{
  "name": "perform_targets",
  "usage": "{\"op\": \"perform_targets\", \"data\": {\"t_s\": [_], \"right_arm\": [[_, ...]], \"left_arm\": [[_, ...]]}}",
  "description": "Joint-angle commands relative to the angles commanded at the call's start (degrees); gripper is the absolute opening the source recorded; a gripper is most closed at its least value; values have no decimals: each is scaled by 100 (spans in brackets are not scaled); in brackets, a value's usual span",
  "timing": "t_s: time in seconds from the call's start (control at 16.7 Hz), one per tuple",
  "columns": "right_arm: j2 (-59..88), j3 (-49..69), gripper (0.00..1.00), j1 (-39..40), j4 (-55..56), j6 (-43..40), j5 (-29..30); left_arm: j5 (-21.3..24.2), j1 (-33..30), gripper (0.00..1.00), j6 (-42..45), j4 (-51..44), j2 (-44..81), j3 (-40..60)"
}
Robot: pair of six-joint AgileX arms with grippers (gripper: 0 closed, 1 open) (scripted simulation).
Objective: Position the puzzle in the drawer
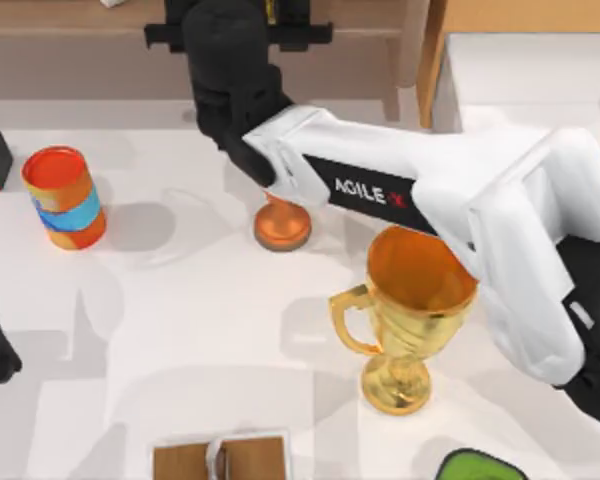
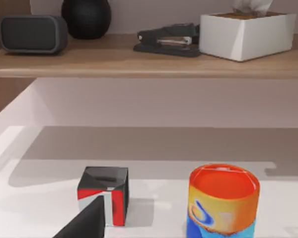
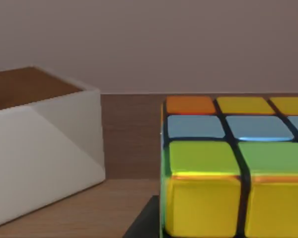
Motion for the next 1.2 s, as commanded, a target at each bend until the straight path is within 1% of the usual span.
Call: {"op": "perform_targets", "data": {"t_s": [0.12,0.18,0.72,1.2], "right_arm": [[0,0,2,0,0,0,0],[0,0,0,0,0,0,0],[-68,-16,0,-16,0,8,2],[-606,-648,0,112,69,17,124]], "left_arm": [[0,0,100,0,0,0,0],[0,0,100,0,0,0,0],[0,0,100,0,0,0,0],[0,0,100,0,0,0,0]]}}
